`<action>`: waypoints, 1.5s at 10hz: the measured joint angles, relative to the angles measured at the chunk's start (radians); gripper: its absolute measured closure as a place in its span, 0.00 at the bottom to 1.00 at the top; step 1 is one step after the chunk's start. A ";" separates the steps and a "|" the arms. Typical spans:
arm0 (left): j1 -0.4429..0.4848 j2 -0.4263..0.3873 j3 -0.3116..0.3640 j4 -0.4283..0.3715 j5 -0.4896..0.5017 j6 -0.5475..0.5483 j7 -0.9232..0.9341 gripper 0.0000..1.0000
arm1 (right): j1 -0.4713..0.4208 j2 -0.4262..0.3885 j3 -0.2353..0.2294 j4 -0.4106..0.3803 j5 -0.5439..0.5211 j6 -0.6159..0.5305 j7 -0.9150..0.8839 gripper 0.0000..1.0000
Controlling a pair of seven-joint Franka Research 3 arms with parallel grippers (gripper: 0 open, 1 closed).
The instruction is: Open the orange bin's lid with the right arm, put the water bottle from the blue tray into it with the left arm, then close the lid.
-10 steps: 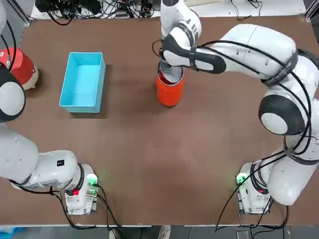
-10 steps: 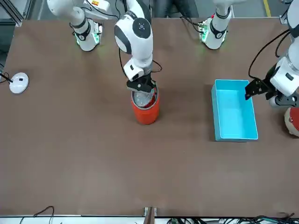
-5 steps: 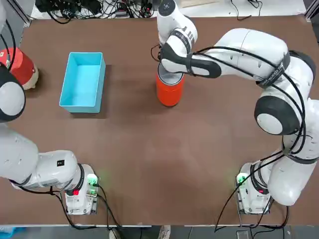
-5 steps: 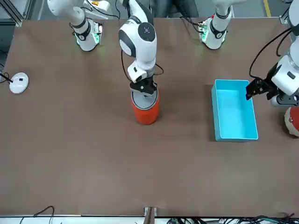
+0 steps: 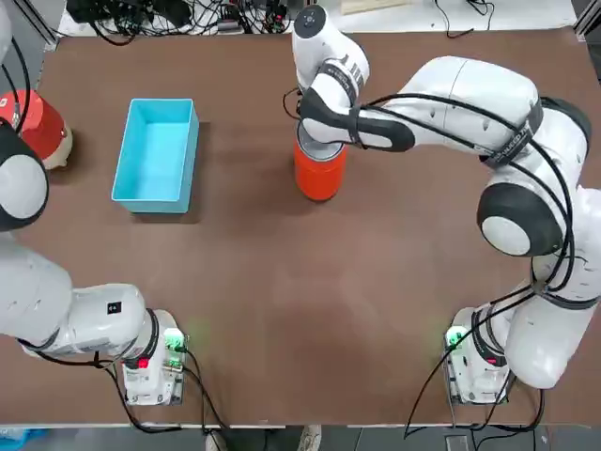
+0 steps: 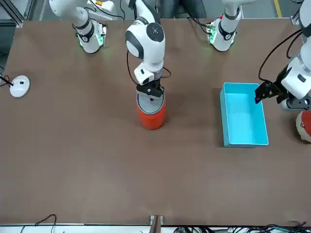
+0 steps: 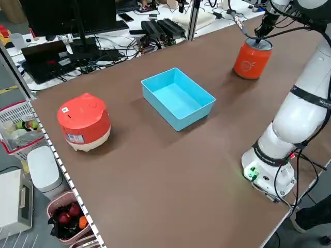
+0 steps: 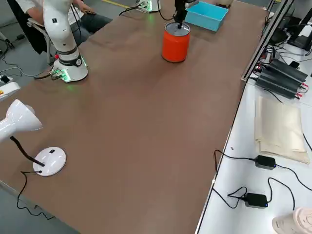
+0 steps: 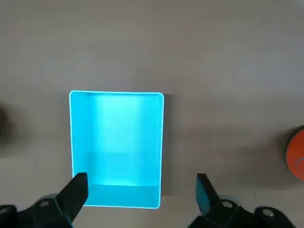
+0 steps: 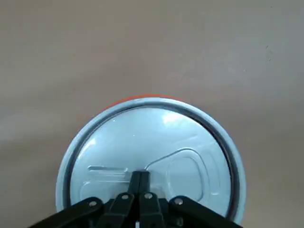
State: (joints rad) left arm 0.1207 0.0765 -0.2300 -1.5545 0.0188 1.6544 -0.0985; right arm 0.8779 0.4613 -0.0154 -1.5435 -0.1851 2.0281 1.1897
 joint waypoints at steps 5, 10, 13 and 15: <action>0.001 0.002 0.000 0.000 0.000 0.000 0.000 0.00 | 0.003 0.013 -0.002 0.038 0.023 -0.066 -0.083 0.99; 0.003 0.004 0.003 0.000 0.000 0.000 0.000 0.00 | -0.087 -0.063 -0.016 0.104 0.119 -0.273 -0.287 0.99; 0.003 0.004 0.004 0.000 0.000 0.000 0.000 0.00 | -0.240 -0.216 -0.023 0.112 0.136 -0.442 -0.470 0.99; 0.003 0.004 0.004 0.000 0.000 0.000 0.000 0.00 | -0.366 -0.304 -0.027 0.109 0.138 -0.517 -0.620 0.99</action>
State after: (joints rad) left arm 0.1236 0.0809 -0.2260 -1.5545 0.0188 1.6541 -0.0986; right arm 0.5124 0.1571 -0.0423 -1.4341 -0.0473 1.5109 0.5697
